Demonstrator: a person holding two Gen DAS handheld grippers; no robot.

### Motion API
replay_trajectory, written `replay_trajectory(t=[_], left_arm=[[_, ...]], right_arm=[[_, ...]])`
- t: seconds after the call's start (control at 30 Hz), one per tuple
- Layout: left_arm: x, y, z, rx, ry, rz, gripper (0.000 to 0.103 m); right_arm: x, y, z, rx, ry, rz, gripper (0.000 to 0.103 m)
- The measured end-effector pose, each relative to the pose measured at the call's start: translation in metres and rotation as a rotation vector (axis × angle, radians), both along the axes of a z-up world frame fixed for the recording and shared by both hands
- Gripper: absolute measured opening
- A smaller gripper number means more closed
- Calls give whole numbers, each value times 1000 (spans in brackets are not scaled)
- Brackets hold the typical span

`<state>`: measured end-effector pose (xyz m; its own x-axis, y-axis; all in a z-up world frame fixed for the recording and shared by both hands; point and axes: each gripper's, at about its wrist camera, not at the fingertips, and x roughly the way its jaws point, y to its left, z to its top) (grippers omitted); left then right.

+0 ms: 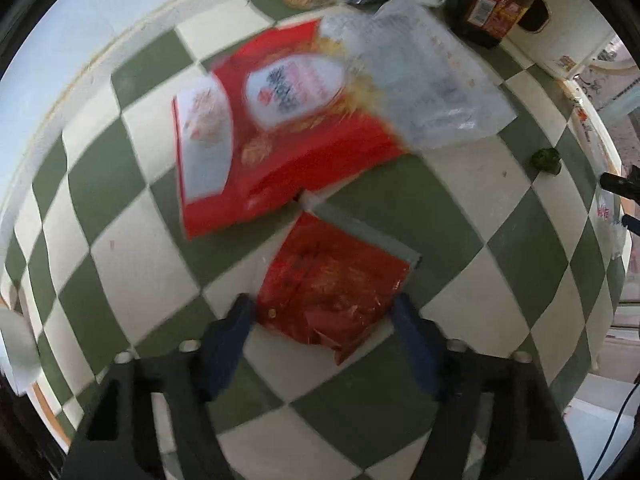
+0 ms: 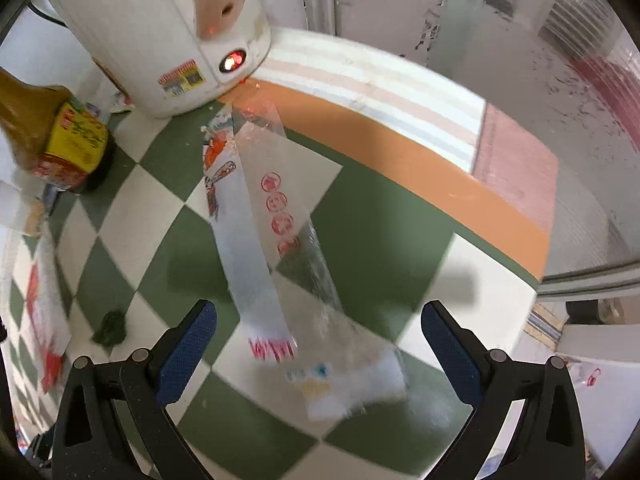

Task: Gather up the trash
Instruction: 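Grasp the red snack packet with the left tool while the right tool grasps a clear plastic wrapper, then carry the red packet and clear wrapper over the bin and open both tools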

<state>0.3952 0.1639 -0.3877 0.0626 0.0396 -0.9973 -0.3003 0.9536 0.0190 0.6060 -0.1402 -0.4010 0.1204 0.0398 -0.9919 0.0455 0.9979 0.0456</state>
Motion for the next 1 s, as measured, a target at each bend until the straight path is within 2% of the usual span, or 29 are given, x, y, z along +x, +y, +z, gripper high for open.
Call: replay_trajectory(t=[0.03,0.1,0.13,0.17,0.2,0.37,0.53,0.6,0.7,0.8,0.9,1.0], left_arm=[[1,-2,1,2,-9,-13,45],[0,-4,3,2,-10,-24,39],[-1,-6,4,15,-13,-36,36],[-2,-7,5,23,-16,-43,30],[-4,-8,7,31,-20,-49,29],[-12,-17,25,32,-58,-62,21],[-31,-39,54,-2,-117,-90,18],[-22,-57,65,-14,-134,-110,18],[-20,-95,86,-53,-168,-168,18],[-16,-139,96,-108,-189,-238,18],[-14,-203,100,-151,-193,-352,18],[-16,-269,95,-212,-179,-473,18]], right_arm=[[0,2,-1,-2,-12,3,90],[-4,12,2,-66,-64,47,70],[-7,15,4,-61,-86,60,44],[-9,16,6,-51,-94,66,11],[-12,16,6,-20,-83,68,2],[-42,5,24,79,-134,57,2],[-98,-21,44,206,-136,-18,2],[-120,-26,52,253,-135,-43,2],[-149,-48,68,293,-137,-68,2],[-194,-95,81,315,-139,-134,2],[-238,-147,88,292,-141,-217,2],[-279,-200,76,251,-118,-311,2]])
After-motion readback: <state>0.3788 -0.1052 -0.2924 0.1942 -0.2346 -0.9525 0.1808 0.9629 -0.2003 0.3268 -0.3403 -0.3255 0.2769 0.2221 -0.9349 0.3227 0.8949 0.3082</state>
